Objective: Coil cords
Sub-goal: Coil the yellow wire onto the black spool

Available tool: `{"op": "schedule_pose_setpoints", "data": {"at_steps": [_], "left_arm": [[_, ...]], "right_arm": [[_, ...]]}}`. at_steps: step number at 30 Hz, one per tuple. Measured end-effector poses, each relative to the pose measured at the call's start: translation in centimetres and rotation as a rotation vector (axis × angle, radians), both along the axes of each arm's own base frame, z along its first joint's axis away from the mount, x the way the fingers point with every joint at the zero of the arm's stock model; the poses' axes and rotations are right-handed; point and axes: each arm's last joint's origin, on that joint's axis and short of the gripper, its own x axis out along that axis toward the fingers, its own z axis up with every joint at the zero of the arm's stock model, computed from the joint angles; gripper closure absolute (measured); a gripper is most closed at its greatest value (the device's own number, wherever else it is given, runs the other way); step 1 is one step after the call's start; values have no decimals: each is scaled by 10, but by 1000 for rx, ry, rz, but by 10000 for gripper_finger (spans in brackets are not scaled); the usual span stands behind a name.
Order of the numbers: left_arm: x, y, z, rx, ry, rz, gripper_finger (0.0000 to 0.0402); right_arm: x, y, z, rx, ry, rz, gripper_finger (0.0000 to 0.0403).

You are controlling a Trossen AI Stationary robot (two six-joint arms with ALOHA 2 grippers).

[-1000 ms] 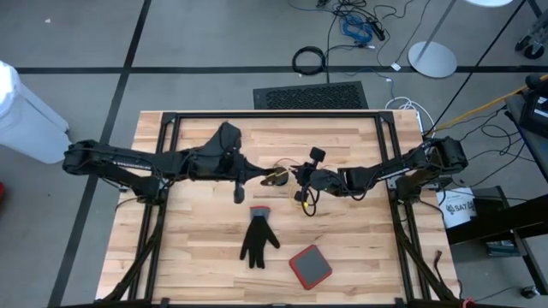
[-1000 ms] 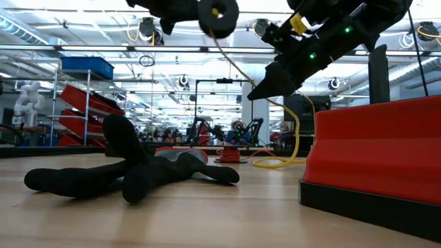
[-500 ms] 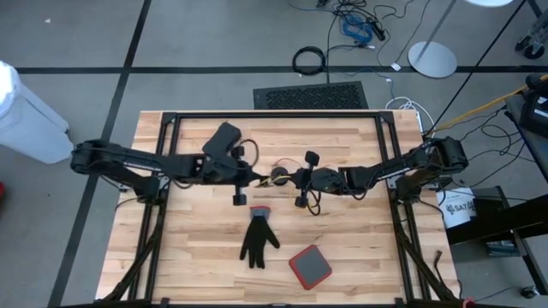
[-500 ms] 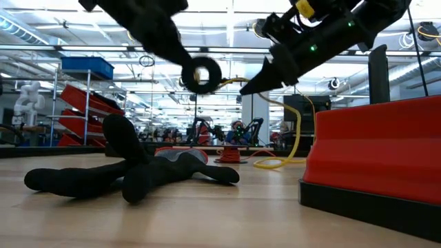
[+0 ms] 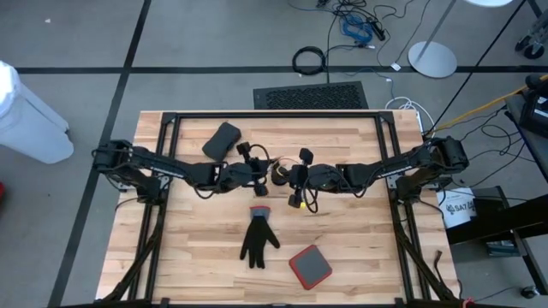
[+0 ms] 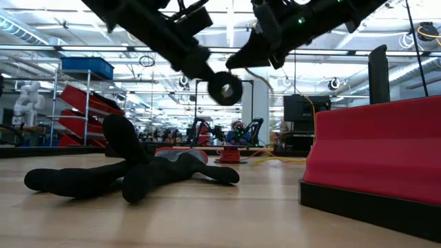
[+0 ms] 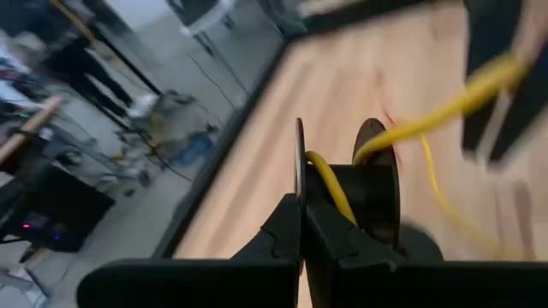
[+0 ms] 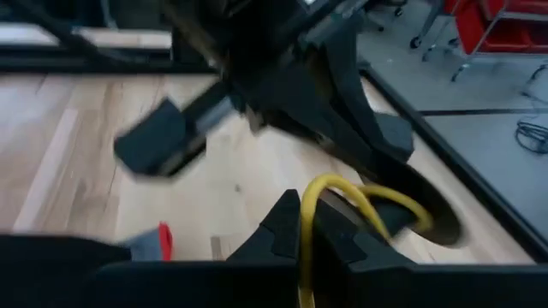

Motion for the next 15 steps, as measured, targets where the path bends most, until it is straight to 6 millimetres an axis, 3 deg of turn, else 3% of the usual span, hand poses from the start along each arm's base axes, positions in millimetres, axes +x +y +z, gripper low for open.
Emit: {"op": "schedule_pose_setpoints", "data": {"at_steps": [7,15], "left_arm": [[16,1,1,19,-209,74,401],[18,2,16,4,-390,98,401]], "right_arm": [[4,-1,7,-9,-77,-50,402],[3,-4,8,-109,-67,-147,402]]}}
